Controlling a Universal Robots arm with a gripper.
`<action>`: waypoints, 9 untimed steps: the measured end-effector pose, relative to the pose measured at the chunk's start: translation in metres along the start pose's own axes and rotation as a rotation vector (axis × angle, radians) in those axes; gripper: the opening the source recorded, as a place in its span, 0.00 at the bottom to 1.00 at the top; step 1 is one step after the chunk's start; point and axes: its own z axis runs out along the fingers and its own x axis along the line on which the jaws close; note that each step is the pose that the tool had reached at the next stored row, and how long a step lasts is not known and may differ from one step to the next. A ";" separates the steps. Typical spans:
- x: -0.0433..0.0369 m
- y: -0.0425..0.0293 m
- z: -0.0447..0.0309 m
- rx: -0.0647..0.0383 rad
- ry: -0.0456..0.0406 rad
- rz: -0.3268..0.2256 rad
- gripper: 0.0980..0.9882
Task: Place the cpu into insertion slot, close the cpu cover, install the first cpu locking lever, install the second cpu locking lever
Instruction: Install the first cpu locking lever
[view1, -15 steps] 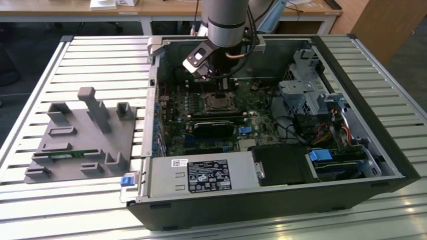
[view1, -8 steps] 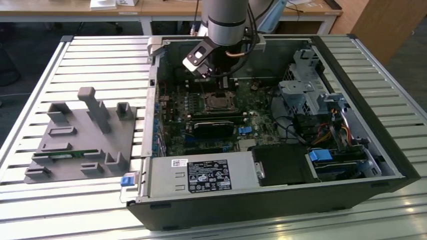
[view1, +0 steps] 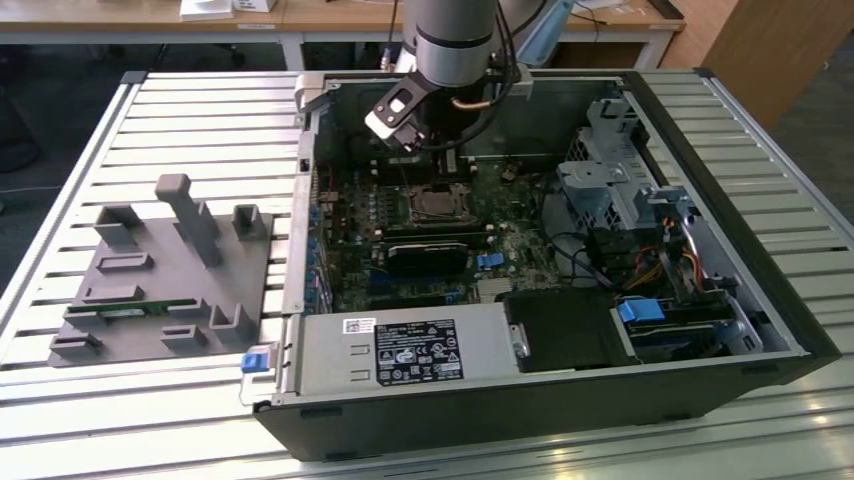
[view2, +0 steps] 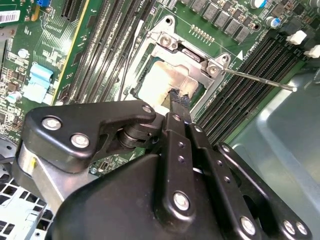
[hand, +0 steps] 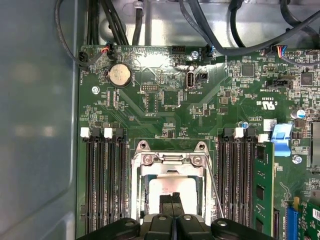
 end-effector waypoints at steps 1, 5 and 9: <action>-0.0001 0.0000 -0.0005 0.000 -0.0005 0.000 0.01; 0.0000 0.0000 -0.0027 0.000 -0.0001 0.000 0.01; 0.0000 0.0000 -0.0037 0.000 -0.0005 0.000 0.01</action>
